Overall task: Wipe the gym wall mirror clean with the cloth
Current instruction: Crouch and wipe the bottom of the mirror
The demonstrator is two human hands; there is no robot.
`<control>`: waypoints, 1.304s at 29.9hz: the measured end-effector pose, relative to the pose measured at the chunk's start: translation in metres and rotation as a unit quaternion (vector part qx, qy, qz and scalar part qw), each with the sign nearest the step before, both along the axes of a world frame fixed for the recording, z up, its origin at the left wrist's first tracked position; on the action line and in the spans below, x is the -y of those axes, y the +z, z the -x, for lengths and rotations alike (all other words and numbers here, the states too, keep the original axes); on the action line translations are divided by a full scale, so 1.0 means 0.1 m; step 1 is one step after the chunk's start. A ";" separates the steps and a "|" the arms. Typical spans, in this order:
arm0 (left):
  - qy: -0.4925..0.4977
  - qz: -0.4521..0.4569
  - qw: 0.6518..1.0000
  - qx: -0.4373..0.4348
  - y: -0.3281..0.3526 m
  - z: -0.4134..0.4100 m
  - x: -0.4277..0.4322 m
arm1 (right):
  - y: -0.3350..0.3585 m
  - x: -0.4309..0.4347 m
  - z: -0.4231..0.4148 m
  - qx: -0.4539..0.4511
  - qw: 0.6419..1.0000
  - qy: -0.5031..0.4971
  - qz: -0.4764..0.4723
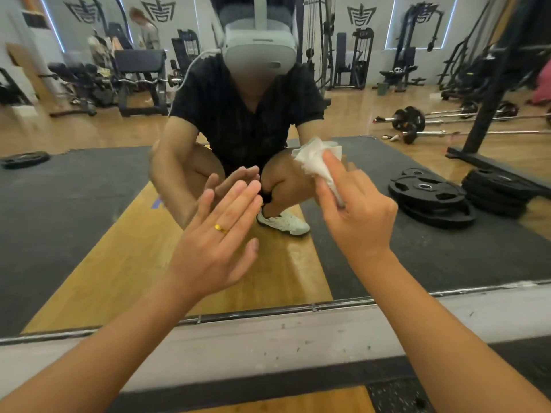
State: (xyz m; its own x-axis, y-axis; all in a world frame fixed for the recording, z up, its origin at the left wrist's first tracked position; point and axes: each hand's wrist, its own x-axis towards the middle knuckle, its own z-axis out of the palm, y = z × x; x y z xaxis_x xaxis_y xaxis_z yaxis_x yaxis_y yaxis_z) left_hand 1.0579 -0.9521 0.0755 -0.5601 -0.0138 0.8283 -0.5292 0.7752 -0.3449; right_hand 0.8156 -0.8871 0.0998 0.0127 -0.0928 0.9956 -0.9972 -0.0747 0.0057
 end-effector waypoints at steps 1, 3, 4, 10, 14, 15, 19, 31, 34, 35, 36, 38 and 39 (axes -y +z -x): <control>0.004 0.010 1.000 0.007 0.00 0.08 0.03 | 0.00 -0.02 0.08 0.018 1.000 -0.011 0.006; 0.019 0.030 0.999 0.014 -0.02 0.18 0.09 | -0.06 -0.04 0.08 0.062 0.998 -0.006 0.012; 0.027 0.039 0.999 0.011 -0.04 0.20 0.11 | -0.12 -0.05 0.01 0.073 0.997 0.005 0.008; 0.016 0.044 0.999 -0.018 -0.12 0.24 0.20 | -0.40 -0.18 -0.02 -0.091 0.991 -0.033 -0.093; 0.004 0.044 0.999 -0.030 -0.13 0.26 0.21 | -0.02 -0.18 0.37 -0.037 0.997 -0.066 -0.032; 0.002 0.045 0.998 -0.032 -0.13 0.26 0.21 | 0.06 -0.18 0.42 -0.005 0.998 -0.067 -0.013; -0.005 0.044 0.998 -0.036 -0.14 0.27 0.22 | -0.16 -0.23 0.19 0.031 0.999 -0.009 -0.040; -0.009 0.044 0.998 -0.045 -0.12 0.29 0.19 | -0.05 -0.28 0.52 0.124 0.992 0.025 -0.002; -0.007 0.037 0.998 -0.051 -0.13 0.30 0.18 | -0.29 -0.23 0.25 0.008 0.998 0.015 -0.055; -0.007 0.035 0.998 -0.049 -0.12 0.30 0.17 | -0.24 -0.23 0.28 -0.022 0.998 0.002 -0.062; -0.007 0.032 0.998 -0.045 -0.11 0.29 0.17 | -0.15 -0.25 0.38 -0.043 0.997 -0.017 -0.055; -0.012 0.023 0.999 -0.037 -0.10 0.28 0.16 | 0.12 -0.32 0.67 0.008 0.998 -0.050 -0.030; -0.013 0.019 0.999 -0.036 -0.11 0.27 0.17 | 0.27 -0.36 0.80 0.075 0.996 -0.047 -0.012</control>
